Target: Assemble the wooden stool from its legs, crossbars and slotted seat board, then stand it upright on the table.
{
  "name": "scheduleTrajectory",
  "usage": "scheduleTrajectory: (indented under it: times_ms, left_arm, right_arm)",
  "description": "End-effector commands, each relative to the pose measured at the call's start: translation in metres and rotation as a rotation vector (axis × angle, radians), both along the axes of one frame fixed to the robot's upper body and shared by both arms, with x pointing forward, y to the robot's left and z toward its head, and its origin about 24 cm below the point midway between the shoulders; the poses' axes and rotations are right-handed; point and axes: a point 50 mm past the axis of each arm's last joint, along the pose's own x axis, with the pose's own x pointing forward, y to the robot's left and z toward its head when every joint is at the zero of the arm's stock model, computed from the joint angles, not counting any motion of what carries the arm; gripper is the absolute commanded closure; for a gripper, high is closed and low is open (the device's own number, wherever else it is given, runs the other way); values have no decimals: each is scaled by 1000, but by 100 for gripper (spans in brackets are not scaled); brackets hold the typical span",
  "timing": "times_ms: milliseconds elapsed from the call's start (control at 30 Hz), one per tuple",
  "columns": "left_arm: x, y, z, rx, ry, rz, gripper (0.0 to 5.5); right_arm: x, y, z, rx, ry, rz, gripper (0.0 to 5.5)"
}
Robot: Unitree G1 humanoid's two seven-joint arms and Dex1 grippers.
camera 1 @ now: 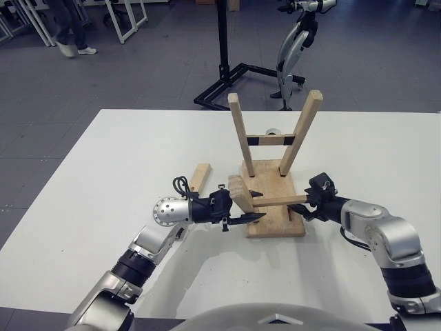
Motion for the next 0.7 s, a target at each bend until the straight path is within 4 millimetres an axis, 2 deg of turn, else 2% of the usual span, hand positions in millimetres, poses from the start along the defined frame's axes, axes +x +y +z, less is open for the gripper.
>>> scheduleTrajectory:
  times_ms: [33, 200, 400, 433, 567, 700]
  left_arm:
    - [-33, 29, -54, 328, 262, -62, 258]
    - [-28, 29, -42, 329, 242, -68, 174]
    - [-3, 48, 8, 318, 190, 57, 79]
    - [-1, 54, 18, 318, 200, 87, 62]
    - [2, 76, 70, 292, 192, 208, 62]
    - [14, 98, 146, 78, 56, 389, 62]
  right_arm:
    - [-9, -6, -16, -59, 56, -22, 129]
    - [-13, -7, -17, -54, 57, -40, 129]
    - [-15, 1, -19, -30, 55, -57, 129]
    - [-15, 3, -19, -21, 52, -64, 129]
    - [-17, 16, -21, 18, 55, -70, 129]
    - [-23, 27, -23, 45, 70, -61, 129]
